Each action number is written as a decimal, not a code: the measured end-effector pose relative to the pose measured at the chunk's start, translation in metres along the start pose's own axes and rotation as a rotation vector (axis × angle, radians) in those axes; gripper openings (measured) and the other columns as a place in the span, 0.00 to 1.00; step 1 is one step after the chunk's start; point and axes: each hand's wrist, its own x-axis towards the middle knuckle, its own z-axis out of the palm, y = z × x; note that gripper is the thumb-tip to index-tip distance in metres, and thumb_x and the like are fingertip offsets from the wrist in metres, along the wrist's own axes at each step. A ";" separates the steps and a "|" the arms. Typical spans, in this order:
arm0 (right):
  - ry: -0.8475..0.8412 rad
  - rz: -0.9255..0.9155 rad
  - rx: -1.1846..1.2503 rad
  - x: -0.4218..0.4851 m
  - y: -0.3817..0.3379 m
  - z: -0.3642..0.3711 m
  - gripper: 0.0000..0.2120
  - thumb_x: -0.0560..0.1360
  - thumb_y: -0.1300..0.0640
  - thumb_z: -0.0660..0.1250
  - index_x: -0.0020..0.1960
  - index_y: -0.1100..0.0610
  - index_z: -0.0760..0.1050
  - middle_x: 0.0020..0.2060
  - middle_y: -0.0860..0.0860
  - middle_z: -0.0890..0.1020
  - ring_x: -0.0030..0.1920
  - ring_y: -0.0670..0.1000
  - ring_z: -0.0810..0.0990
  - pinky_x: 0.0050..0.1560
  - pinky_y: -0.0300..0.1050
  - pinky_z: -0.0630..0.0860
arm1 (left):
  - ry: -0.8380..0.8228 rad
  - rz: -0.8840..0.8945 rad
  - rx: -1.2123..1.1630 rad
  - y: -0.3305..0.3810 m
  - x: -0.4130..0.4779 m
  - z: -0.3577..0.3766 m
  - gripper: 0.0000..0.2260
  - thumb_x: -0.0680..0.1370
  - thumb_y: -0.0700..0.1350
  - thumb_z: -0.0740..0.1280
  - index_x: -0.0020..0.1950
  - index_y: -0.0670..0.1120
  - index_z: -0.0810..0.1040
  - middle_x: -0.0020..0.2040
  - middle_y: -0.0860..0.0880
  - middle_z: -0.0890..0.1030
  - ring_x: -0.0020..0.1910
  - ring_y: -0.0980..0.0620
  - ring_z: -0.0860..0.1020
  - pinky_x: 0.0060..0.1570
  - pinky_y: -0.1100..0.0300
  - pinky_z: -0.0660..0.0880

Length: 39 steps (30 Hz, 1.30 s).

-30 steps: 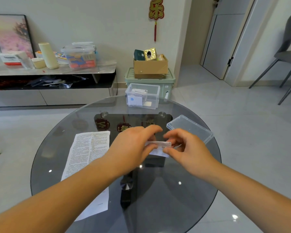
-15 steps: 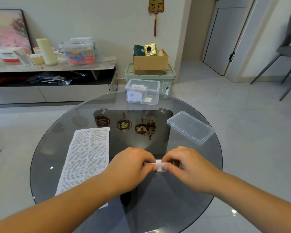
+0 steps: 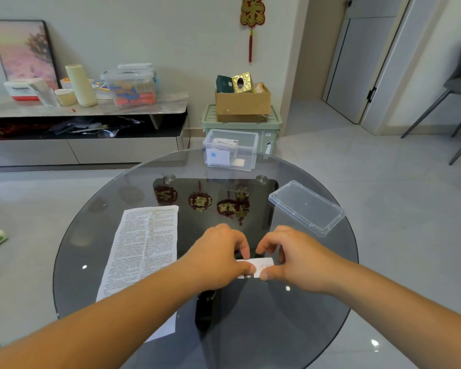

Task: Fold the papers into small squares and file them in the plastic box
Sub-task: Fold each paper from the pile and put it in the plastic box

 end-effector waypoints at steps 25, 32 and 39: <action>0.632 0.015 0.090 0.227 -0.002 -0.116 0.06 0.79 0.53 0.68 0.44 0.47 0.80 0.39 0.43 0.81 0.42 0.49 0.79 0.44 0.47 0.77 | 0.017 0.158 0.807 -0.064 0.205 -0.135 0.43 0.79 0.67 0.60 0.82 0.44 0.45 0.83 0.45 0.47 0.82 0.47 0.46 0.80 0.48 0.42; 0.562 0.053 -0.031 0.301 -0.002 -0.116 0.08 0.79 0.52 0.68 0.41 0.47 0.82 0.41 0.46 0.83 0.47 0.53 0.80 0.55 0.58 0.78 | -0.089 0.140 0.734 -0.075 0.244 -0.135 0.41 0.77 0.68 0.62 0.82 0.49 0.54 0.81 0.49 0.59 0.80 0.47 0.58 0.79 0.43 0.46; 0.529 0.042 -0.113 0.310 0.008 -0.110 0.04 0.78 0.56 0.69 0.47 0.49 0.82 0.45 0.49 0.84 0.47 0.53 0.81 0.49 0.50 0.80 | -0.196 -0.039 0.632 -0.060 0.261 -0.128 0.38 0.74 0.67 0.68 0.77 0.48 0.64 0.74 0.47 0.70 0.70 0.44 0.71 0.71 0.45 0.67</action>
